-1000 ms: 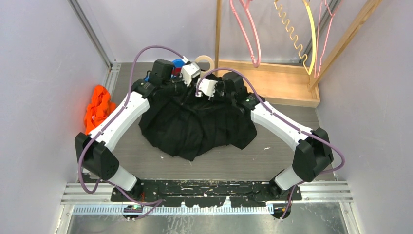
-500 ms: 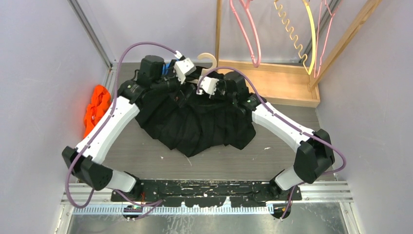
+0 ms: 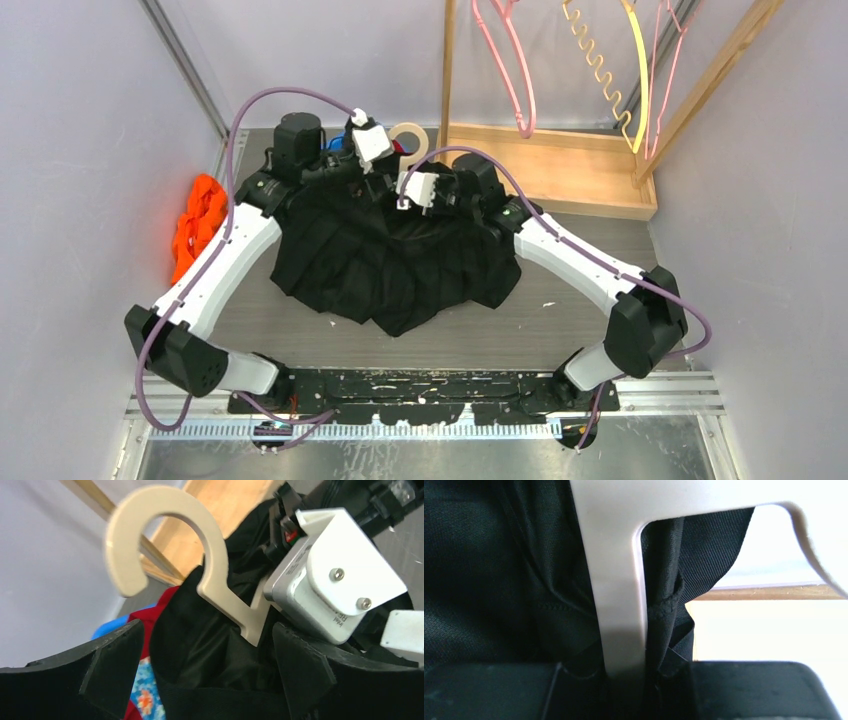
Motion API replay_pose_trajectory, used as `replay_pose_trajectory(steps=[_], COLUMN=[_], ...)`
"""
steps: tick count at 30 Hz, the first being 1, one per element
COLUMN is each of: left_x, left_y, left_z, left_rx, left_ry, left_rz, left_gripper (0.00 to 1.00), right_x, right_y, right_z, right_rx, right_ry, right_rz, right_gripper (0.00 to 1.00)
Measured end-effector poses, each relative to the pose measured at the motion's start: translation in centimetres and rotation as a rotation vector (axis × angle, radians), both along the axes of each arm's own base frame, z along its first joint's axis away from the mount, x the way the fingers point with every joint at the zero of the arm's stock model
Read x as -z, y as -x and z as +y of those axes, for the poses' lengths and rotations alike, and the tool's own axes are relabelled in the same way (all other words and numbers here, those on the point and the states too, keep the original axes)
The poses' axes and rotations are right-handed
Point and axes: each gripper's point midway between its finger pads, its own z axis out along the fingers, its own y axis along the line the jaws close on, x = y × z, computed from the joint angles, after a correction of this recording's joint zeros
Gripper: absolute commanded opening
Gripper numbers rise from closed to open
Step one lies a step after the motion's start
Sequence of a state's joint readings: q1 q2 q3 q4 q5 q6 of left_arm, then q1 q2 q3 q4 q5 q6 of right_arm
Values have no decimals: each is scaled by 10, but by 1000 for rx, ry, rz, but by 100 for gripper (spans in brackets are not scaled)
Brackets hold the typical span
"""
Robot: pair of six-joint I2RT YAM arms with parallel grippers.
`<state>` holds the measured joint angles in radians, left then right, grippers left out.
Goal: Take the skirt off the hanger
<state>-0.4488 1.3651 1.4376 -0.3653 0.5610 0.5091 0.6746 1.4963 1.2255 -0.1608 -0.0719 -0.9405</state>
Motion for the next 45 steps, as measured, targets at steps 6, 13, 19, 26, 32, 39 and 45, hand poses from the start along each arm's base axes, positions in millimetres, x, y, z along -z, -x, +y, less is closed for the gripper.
replay_pose_trajectory(steps=[6,13,19,26,32,39,45], left_x=[24,29,41,51,82,92,91], left_y=[24,52,63,54,42,36,20], left_z=[-10,-16,-15,-18,-27,-30,-27], left_rx=[127,239,263,254,251,248,201], left_ry=[-15,-4,9,21,0,-11,-43], left_rz=[127,212,256,270,355,384,406], left_gripper=[95,88,77,68,75,18,0], right_x=[-3,-5,-2,7,5,7,9], right_y=[4,4,5,8,9,9,8], right_z=[-2,-2,-4,-9,-8,-12,-17], right_rx=[-8,-13,-15,-12,-10,-1,4], right_ry=[9,13,33,66,69,91,128], right_rz=[-18,-26,-22,4,-4,-3,-19], right_gripper=[7,8,8,8,8,8,14])
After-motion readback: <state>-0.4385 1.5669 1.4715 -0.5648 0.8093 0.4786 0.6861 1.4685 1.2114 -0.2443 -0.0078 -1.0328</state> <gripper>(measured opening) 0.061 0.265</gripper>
